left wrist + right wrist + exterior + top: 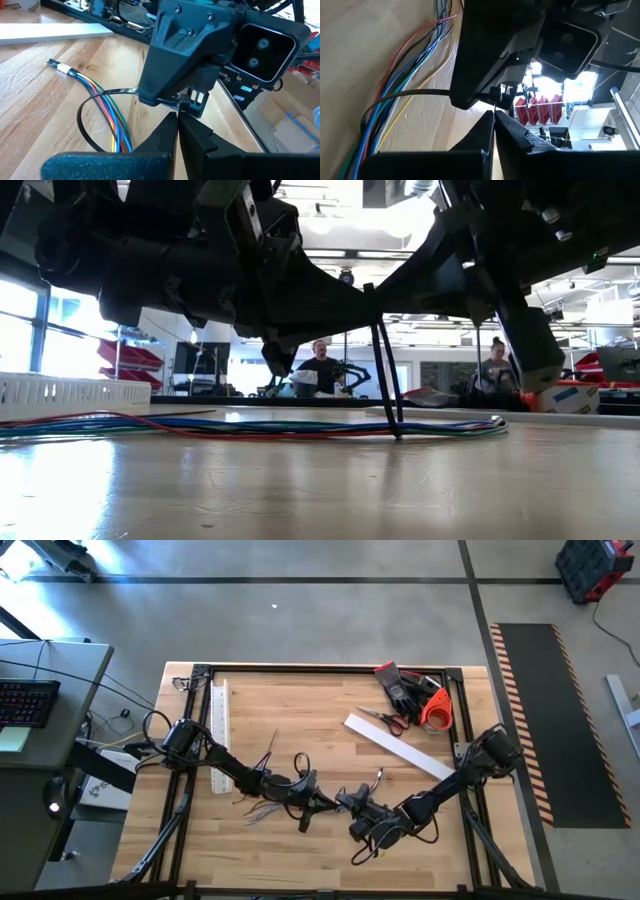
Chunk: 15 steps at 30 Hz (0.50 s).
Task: Ziptie cables
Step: Wrap the zip tie on the cable
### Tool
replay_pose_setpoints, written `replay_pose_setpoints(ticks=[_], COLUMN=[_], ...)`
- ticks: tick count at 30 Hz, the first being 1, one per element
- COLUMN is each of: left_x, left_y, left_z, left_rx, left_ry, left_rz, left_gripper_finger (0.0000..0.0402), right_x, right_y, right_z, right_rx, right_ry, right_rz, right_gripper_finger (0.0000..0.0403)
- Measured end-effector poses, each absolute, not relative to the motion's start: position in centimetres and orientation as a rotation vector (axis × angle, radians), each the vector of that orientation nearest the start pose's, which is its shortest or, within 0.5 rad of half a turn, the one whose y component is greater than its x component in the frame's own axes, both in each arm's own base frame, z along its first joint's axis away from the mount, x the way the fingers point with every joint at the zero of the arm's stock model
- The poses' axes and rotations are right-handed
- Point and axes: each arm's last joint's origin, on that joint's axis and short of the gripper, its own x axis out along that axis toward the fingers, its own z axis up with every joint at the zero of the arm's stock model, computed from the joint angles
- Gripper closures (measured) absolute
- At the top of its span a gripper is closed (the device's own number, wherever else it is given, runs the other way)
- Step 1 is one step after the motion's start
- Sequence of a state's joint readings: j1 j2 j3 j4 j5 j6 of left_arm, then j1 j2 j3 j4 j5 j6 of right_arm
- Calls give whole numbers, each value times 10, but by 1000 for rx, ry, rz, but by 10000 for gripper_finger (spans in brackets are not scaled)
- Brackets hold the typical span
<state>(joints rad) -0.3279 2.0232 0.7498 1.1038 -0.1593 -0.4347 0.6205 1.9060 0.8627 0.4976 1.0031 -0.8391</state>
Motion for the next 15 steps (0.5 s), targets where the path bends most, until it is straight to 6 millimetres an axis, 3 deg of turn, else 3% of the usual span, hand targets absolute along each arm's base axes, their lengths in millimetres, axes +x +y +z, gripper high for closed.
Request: replay_pose_setpoints(ticks=[15], left_x=[343], left_y=[-109], left_z=[108], left_rx=[-427], left_ry=[204], left_rz=[-127], left_gripper_finger=[401], right_x=[303], right_y=[189], right_z=[131], right_rx=[-1248], right_ry=[480], right_rz=[-117], right_gripper_finger=[398])
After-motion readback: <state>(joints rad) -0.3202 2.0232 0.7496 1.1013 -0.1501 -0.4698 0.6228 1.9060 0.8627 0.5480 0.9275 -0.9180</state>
